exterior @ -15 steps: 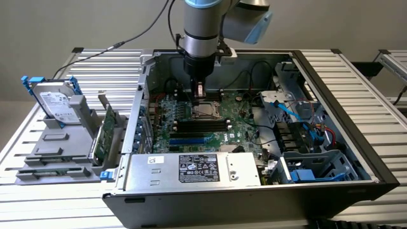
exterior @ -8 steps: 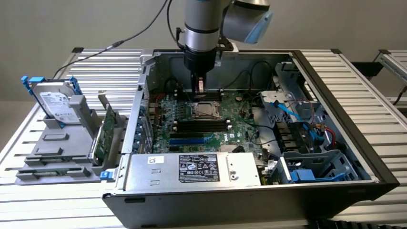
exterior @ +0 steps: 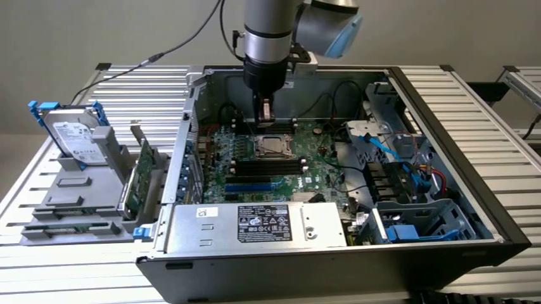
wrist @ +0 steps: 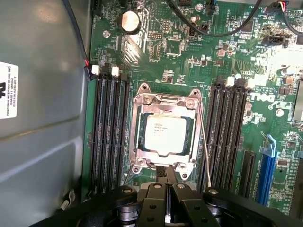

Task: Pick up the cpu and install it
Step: 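Close the cpu cover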

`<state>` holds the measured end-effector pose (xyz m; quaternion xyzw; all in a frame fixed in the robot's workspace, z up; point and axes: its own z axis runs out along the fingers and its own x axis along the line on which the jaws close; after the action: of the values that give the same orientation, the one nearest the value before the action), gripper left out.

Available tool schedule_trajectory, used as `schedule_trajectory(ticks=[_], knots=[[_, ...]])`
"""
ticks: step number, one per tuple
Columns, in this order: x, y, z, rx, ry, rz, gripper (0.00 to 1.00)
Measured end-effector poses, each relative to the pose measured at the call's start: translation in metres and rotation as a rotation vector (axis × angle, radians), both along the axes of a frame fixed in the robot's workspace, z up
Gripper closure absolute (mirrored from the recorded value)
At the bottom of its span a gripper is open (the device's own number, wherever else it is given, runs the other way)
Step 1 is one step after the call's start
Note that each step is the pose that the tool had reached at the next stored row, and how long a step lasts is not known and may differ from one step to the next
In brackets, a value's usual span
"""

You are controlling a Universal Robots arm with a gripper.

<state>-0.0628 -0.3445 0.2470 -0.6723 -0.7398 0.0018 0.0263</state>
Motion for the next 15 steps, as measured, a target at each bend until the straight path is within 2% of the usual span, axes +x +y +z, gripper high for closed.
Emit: schedule_trajectory(ticks=[10,15], knots=[[-0.004,-0.0036,0.0136,0.0,0.0,0.0,0.89],[-0.004,-0.0036,0.0138,0.0,0.0,0.0,0.89]])
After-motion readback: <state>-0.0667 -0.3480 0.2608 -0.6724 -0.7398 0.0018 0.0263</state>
